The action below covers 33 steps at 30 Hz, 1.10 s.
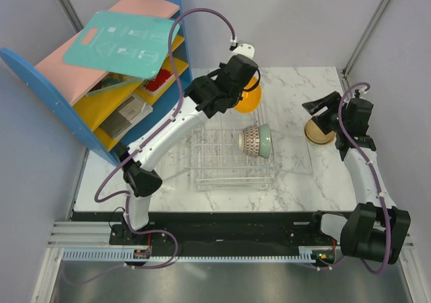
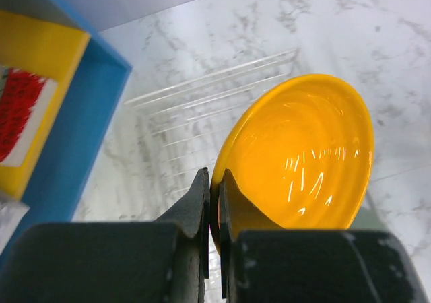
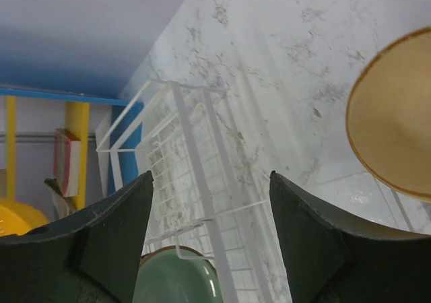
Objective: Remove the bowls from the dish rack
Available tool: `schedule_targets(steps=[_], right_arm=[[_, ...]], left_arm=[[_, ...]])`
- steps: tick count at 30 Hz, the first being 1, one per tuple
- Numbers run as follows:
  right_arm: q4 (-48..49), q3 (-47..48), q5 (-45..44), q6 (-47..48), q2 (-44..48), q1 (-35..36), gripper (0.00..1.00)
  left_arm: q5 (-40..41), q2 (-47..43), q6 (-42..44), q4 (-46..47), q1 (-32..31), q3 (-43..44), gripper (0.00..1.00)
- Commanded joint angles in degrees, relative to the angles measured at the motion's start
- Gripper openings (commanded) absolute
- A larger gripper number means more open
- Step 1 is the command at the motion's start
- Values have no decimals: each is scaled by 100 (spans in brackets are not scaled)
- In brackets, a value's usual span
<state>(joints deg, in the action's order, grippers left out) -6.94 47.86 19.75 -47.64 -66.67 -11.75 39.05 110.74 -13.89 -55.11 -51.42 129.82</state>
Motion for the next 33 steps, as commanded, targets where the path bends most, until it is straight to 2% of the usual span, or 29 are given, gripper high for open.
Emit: schedule_targets(steps=[1, 3, 9, 11, 19, 23, 24, 27, 30, 33], right_arm=[[465, 627, 214, -211, -91, 120, 79], [535, 725, 135, -255, -144, 330, 80], [518, 1006, -374, -18, -250, 1296, 80], [571, 998, -401, -35, -258, 1411, 81], [869, 919, -699, -149, -478, 1851, 77], [1027, 866, -745, -149, -618, 2045, 73], [1063, 840, -701, -167, -653, 2062, 68], [1168, 752, -692, -246, -742, 2133, 62], [1213, 699, -753, -237, -759, 2177, 59], [1230, 681, -762, -185, -794, 2203, 49]], left_arm=[[-880, 701, 273, 818, 44, 1033, 2], [-1004, 852, 212, 949, 79, 1229, 2], [-1487, 923, -35, 1257, 211, 1142, 2], [-1558, 906, -52, 1284, 194, 1116, 2], [-1655, 502, -158, 1415, 132, 255, 2], [-1751, 335, -175, 1477, 132, -79, 2], [-1682, 273, -184, 1486, 132, -193, 2], [-1637, 212, -176, 1521, 132, -351, 2], [-1620, 141, -167, 1565, 132, -422, 2], [-1611, 106, -140, 1617, 132, -431, 2]])
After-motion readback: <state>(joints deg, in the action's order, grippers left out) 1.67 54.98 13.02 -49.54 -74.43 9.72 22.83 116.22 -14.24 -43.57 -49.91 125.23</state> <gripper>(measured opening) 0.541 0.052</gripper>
